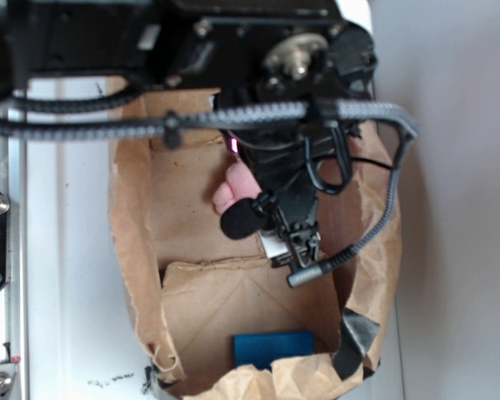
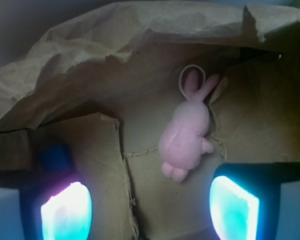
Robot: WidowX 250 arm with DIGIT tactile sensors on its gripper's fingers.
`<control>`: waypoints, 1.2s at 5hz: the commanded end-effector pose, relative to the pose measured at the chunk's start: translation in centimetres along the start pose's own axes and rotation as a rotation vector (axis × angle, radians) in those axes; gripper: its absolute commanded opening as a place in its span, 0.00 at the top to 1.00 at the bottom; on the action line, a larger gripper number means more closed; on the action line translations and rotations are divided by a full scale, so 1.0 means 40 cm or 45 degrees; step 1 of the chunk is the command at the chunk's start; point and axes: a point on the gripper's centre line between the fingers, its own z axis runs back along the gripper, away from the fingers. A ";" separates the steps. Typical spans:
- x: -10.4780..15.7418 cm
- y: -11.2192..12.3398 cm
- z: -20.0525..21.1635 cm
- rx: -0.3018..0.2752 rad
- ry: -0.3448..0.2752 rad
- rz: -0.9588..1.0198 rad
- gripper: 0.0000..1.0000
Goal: Grab the pink bunny.
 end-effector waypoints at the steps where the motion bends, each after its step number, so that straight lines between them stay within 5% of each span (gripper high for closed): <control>1: 0.016 0.033 -0.008 0.021 -0.057 0.122 0.00; 3: -0.012 0.031 -0.075 -0.018 -0.077 0.178 0.00; 4: -0.006 0.045 -0.104 -0.114 -0.094 0.224 0.00; 6: 0.015 0.094 -0.137 -0.040 -0.063 0.326 0.00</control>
